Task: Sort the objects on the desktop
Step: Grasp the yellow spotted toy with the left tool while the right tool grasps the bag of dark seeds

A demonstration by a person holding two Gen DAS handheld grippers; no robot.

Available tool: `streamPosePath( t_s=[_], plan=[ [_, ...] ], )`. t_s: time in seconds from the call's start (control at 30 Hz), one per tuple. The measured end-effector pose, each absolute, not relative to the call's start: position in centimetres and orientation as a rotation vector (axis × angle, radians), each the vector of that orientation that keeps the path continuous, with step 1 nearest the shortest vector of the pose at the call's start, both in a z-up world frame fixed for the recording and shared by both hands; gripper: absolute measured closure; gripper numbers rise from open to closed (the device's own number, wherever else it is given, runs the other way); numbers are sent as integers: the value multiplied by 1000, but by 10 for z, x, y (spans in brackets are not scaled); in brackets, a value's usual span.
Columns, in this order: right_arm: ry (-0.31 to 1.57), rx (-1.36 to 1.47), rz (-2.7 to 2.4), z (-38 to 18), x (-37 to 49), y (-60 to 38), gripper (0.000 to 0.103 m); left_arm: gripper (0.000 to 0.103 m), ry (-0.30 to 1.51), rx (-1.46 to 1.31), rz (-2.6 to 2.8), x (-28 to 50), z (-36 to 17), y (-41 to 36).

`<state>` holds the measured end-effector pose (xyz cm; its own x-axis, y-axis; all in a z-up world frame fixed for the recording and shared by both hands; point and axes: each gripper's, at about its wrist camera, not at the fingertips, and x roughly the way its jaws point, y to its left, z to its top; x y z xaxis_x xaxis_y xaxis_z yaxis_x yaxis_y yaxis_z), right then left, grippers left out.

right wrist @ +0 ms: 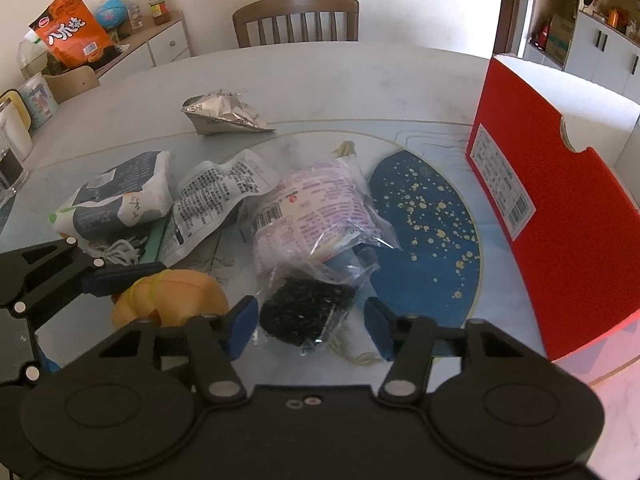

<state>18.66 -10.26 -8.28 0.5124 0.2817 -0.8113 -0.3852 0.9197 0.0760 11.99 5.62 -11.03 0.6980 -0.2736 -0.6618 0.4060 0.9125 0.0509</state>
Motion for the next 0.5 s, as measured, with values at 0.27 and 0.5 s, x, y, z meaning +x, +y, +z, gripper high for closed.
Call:
streamPosePath(
  t_s=[0.27,0.5],
  plan=[
    [943,-126,399,-81,183,-104,60,41,699,213,-364,117,-108,53],
    [936,-127,394,-77,178,-110,62,43,690,214,-366,114,-102,50]
  ],
)
